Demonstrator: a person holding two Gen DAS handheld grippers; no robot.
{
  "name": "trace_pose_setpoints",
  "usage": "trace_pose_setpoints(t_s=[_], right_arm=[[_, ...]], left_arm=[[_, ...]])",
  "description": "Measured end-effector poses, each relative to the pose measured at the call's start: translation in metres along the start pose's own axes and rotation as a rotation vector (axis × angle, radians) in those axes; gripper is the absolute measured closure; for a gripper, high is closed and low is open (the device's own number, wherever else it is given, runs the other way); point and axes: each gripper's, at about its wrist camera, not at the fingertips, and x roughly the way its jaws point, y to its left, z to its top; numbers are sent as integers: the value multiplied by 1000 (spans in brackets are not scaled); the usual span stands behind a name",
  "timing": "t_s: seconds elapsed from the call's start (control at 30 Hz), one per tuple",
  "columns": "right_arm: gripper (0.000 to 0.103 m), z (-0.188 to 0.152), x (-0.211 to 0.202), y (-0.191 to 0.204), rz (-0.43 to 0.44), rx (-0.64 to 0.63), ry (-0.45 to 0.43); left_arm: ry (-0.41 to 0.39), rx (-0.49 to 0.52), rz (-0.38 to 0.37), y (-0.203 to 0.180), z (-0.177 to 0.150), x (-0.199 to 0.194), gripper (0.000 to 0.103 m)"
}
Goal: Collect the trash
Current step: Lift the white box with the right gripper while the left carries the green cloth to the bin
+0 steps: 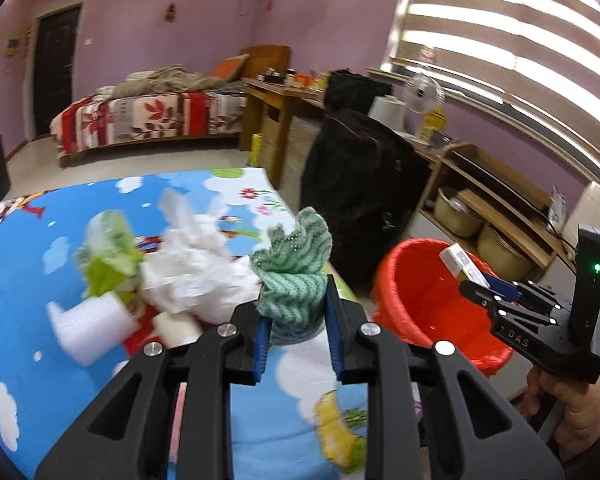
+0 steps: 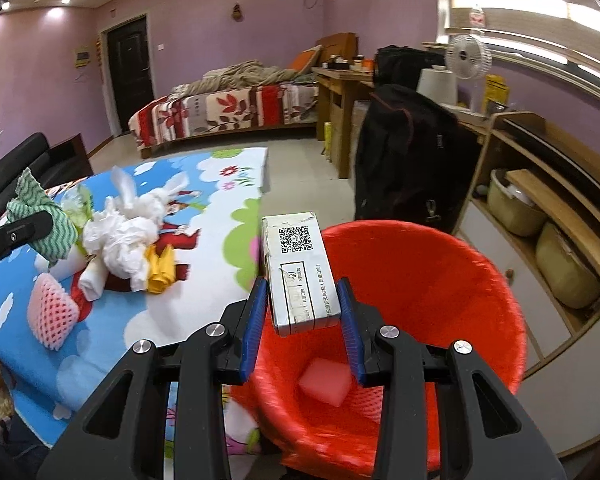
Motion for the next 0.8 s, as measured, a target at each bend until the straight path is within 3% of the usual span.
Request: trace_pose_setpoints(t_s=[0.5,0.8], right_arm=[[68,2,-18,-62,-96,101,-35],[67,1,-26,-96,-135,152,-49]], left_arm=[[91,145,-176,-107,27,55,79],[159,180,-239,-142,26,87,77]])
